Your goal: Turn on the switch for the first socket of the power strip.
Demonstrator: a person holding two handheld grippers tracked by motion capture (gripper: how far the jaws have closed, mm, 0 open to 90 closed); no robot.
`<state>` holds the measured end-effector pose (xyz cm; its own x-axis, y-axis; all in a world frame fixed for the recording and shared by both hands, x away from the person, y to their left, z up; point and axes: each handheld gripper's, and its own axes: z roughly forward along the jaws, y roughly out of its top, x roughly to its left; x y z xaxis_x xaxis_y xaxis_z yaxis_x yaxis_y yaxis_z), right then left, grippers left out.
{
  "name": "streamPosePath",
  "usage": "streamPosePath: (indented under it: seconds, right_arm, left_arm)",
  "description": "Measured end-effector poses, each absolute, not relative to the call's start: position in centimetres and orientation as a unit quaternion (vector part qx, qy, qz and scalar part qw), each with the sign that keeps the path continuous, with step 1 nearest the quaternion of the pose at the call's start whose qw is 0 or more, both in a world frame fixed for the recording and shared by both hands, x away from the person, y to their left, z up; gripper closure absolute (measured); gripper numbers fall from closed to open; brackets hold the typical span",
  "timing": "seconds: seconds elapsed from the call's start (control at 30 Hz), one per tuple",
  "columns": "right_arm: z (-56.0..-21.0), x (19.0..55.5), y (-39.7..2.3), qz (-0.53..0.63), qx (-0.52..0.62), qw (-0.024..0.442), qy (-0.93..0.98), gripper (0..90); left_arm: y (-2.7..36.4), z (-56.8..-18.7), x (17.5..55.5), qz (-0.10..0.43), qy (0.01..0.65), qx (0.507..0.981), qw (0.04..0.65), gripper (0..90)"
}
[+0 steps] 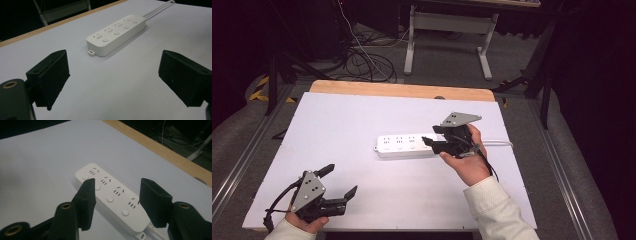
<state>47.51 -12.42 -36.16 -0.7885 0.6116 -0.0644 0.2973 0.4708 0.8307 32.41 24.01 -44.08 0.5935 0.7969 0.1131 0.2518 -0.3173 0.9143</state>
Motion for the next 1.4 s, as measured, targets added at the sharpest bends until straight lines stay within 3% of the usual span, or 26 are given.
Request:
streamPosePath:
  seconds: [0.27,0.87,1.07,1.4]
  right_arm:
    - [-35.3,45.4,-13.8,0.461,0.268,0.179,0.827,31.0]
    - [-37.2,41.7,-19.1,0.496,0.262,0.173,0.81,23.0]
    - [-39.2,40.8,-20.6,0.498,0.253,0.164,0.813,17.0]
    - [-41.8,39.9,-21.7,0.511,0.252,0.149,0.808,15.0]
  left_arm:
    - [24.0,-43.9,32.4,0.287,0.335,0.761,0.476,9.6]
    - [24.4,-43.9,32.5,0.284,0.345,0.755,0.48,9.5]
    - [24.5,-43.8,32.4,0.28,0.348,0.751,0.487,9.2]
    - [24.6,-43.9,32.2,0.292,0.346,0.75,0.481,9.2]
